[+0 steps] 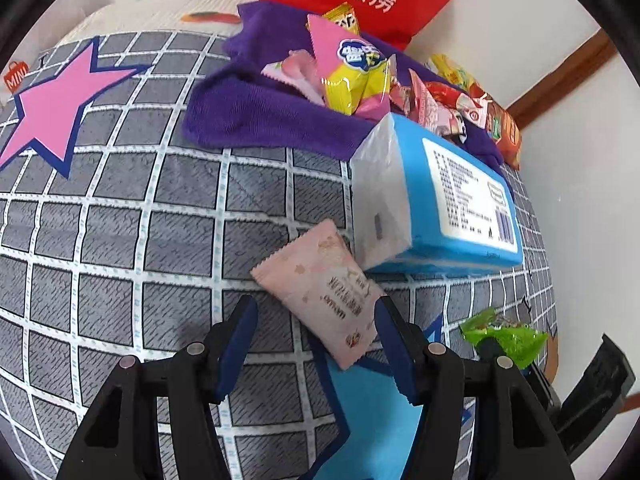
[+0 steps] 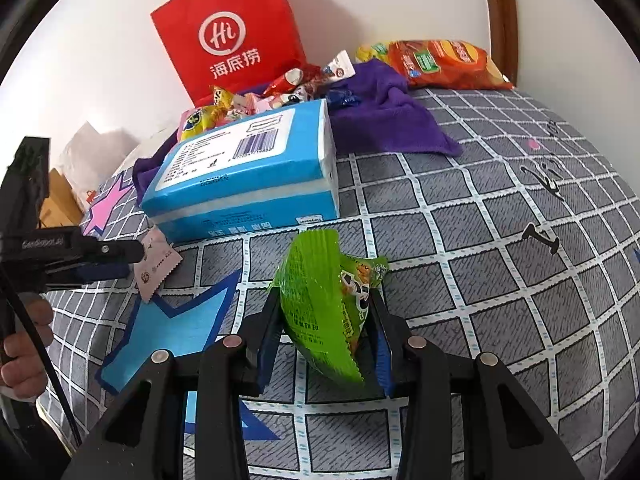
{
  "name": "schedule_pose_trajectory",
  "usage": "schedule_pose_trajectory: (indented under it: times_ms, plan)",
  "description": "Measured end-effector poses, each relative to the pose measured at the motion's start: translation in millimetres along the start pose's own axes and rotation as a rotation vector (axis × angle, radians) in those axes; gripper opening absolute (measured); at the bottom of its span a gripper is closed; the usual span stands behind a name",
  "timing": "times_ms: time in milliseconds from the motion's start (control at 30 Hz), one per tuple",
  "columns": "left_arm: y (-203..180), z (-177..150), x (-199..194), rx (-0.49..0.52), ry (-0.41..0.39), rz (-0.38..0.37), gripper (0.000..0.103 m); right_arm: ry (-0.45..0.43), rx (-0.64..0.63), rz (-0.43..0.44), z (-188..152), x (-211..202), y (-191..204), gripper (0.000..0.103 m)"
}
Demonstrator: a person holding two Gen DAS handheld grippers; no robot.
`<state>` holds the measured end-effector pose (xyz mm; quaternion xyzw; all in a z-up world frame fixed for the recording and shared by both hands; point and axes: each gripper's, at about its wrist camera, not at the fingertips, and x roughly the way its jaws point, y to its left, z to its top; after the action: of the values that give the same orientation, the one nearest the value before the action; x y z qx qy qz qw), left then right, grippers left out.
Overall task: Organize snacks
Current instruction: 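Grasp the green snack bag with the right tool while the left tool grasps the pink packet, then carry the green bag and pink packet over the purple towel with both tools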
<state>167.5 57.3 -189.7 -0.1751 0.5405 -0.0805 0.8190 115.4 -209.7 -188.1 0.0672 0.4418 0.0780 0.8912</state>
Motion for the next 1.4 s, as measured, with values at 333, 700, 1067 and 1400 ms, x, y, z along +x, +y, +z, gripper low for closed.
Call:
schedule_pose_trajectory:
  times_ms: [333,700,1067,1400]
  plan:
    - [-13,6,11,-0.021,-0.022,0.003,0.067,-0.023,-0.004,-0.015,1,9,-2,0.041]
    - [-46,0,23,0.115,-0.083,0.197,0.069,-0.021,-0.004,0.008,1,10,-3,0.045]
    - [-20,-12,5,0.149,-0.093,0.169,0.058,-0.019,-0.019,0.002,0,10,-1,0.047]
    - [-34,-14,11,0.193,-0.127,0.242,0.057,-0.020,-0.020,0.003,0,9,1,0.047]
